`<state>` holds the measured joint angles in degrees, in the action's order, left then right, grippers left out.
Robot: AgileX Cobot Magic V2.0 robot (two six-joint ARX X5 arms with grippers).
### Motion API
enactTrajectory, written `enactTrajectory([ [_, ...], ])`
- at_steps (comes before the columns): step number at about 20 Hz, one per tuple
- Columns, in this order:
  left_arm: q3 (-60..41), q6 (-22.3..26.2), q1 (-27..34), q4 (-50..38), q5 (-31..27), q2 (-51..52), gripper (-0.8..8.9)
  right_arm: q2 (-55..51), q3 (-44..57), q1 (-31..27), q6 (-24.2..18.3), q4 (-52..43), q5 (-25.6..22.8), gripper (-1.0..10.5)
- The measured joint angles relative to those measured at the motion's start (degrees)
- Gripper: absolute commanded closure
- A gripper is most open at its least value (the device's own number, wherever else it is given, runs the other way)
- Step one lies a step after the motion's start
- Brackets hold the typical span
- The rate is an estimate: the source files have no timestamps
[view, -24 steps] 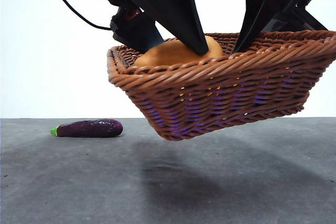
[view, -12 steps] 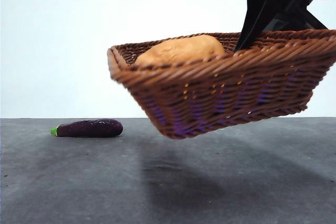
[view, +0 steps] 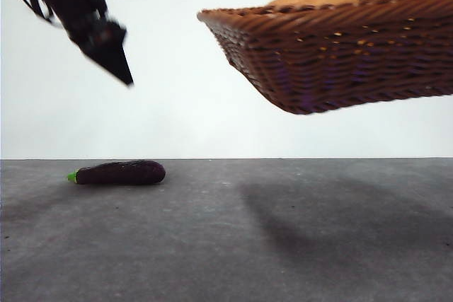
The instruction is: Help me put the vegetables on the table into the basket
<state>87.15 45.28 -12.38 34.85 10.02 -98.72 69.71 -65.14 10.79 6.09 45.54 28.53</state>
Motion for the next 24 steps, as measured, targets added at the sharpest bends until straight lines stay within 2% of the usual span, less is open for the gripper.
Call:
enactTrajectory([
  [4,0.0,3.5,0.6,-7.6,-1.0,-9.2,3.75,0.0,0.0,-0.7,-3.0,1.5,0.0,9.6],
  [10,7.8,5.3,1.5,-4.6,0.3,-20.2,3.75,0.0,0.0,-0.7,-4.4,1.5,0.0,9.6],
  [15,11.0,5.3,1.5,-2.5,4.3,-23.0,3.76,0.0,0.0,-0.7,-4.5,1.4,0.0,9.6],
  [24,11.0,5.0,2.7,-1.2,5.2,-26.5,3.97,0.0,0.0,-0.7,-4.7,1.3,0.0,9.6],
])
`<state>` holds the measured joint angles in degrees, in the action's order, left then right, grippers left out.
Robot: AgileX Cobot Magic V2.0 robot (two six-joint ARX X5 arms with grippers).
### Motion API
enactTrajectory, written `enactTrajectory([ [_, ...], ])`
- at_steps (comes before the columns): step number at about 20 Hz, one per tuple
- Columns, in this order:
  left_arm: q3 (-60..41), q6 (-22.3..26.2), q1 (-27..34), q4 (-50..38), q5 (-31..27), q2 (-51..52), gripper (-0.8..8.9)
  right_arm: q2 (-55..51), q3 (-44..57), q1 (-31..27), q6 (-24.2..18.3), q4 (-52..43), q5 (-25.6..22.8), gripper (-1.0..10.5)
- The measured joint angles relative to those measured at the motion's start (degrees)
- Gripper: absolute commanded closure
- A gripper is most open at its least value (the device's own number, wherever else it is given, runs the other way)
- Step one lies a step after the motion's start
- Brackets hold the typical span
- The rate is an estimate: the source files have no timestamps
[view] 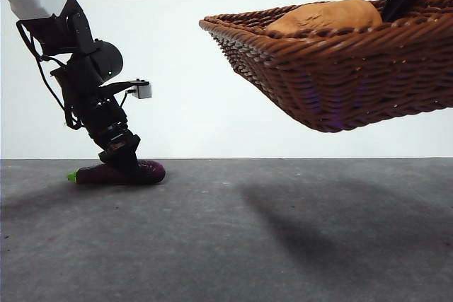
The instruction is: Help me put the vegetables on the table into the basket
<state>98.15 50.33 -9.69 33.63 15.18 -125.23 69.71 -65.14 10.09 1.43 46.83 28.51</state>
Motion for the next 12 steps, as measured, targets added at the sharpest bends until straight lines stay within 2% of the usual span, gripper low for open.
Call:
enactTrajectory([
  [3,0.0,-1.4,0.1,0.0,0.0,0.0,7.51,0.0,0.0,0.0,0.0,0.0,0.0,9.6],
  [4,0.0,-2.1,0.1,0.1,0.0,0.0,8.29,0.0,0.0,0.0,0.0,0.0,0.0,9.6],
  [8,0.2,-5.5,0.1,2.0,-0.7,0.0,8.19,0.0,0.0,0.0,0.0,0.9,0.0,9.6],
  [12,0.1,-7.0,0.1,8.8,-1.7,3.5,8.19,0.0,0.0,0.0,0.0,2.9,0.0,9.6],
])
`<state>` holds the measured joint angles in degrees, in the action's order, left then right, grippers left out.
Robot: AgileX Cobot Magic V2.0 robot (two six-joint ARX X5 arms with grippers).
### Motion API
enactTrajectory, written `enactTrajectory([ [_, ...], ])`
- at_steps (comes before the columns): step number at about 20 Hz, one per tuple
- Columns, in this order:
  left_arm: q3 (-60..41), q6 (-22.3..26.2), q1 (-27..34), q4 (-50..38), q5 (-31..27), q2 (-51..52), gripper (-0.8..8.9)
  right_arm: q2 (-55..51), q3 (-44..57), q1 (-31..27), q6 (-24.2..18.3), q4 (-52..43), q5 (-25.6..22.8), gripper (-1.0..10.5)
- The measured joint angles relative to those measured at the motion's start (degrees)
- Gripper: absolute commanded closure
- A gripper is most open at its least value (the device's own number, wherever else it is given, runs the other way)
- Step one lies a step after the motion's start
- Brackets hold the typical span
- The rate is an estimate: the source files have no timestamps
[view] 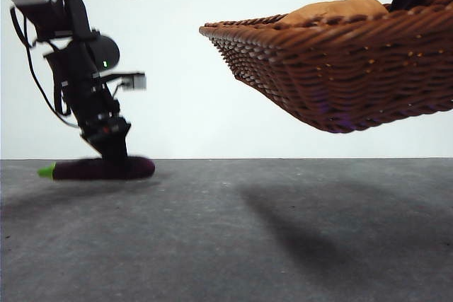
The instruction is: Help me put the vegetables on the table into the basket
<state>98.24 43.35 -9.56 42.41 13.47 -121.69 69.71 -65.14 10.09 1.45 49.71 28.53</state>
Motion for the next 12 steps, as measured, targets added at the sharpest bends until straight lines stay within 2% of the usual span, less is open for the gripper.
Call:
enactTrajectory([
  [3,-0.1,-2.0,0.1,0.5,4.0,9.6,8.19,0.0,0.0,0.0,0.0,0.5,0.0,9.6],
  [7,-0.1,-2.5,-1.7,6.5,5.3,25.0,8.19,0.0,0.7,0.0,0.5,0.3,1.8,9.6],
  [9,-0.1,-2.5,-5.2,9.9,6.9,32.3,8.19,0.0,3.7,0.0,1.5,-0.8,3.9,9.6],
  [12,0.0,-1.8,-15.7,16.3,5.6,41.4,8.19,0.0,9.2,0.0,2.4,-2.8,7.2,9.6],
])
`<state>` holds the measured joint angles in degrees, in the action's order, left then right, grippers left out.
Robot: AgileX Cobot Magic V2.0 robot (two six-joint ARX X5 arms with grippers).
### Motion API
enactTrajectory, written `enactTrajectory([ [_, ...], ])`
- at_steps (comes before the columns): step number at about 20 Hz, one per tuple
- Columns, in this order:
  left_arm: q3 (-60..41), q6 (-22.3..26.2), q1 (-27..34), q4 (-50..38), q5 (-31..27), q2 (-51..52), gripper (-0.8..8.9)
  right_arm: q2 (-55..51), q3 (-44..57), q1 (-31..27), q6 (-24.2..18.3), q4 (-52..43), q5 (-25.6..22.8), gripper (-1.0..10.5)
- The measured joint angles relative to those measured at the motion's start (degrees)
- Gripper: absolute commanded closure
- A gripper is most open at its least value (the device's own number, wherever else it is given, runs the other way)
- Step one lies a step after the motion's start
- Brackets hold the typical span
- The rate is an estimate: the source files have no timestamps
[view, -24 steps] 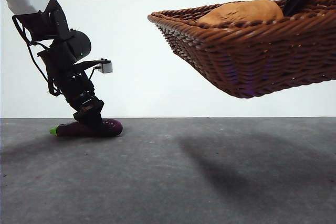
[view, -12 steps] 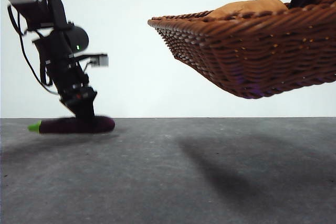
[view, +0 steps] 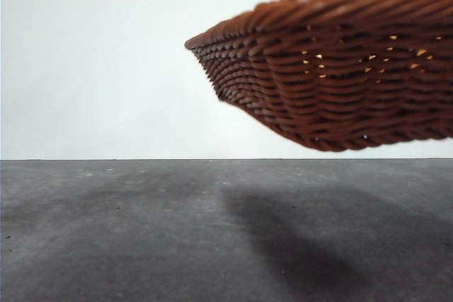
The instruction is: Help me put the vegetables on the table into the basket
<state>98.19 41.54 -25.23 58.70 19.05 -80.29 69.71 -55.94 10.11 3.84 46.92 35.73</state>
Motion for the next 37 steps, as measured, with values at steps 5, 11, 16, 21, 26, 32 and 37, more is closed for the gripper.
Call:
enactTrajectory([
  [5,0.0,1.9,-23.4,6.4,-13.0,-1.7,8.19,0.0,4.8,2.4,0.2,-1.7,4.5,9.6],
  [11,0.0,3.5,-31.6,6.4,-14.7,-12.7,8.19,0.0,4.9,7.9,0.2,-2.0,4.8,9.6],
  [16,0.0,3.9,-32.8,6.6,-14.7,-18.6,8.19,0.0,4.9,7.9,0.2,-3.0,4.7,9.6],
  [21,0.0,3.5,-32.6,8.6,-12.8,-22.0,7.05,0.0,4.9,7.9,0.2,-3.1,4.6,9.6],
  [26,0.0,0.5,-31.9,8.5,-12.4,-22.0,4.67,0.0,4.9,7.9,0.2,-3.2,4.6,9.6],
  [32,0.0,-3.7,-27.2,8.5,-12.4,-18.0,4.68,0.0,4.9,7.9,0.3,-4.8,4.0,9.6],
  [37,0.0,-16.4,-15.5,5.5,-12.4,-0.7,8.20,0.0,4.9,7.9,3.9,-12.2,-2.0,9.6],
])
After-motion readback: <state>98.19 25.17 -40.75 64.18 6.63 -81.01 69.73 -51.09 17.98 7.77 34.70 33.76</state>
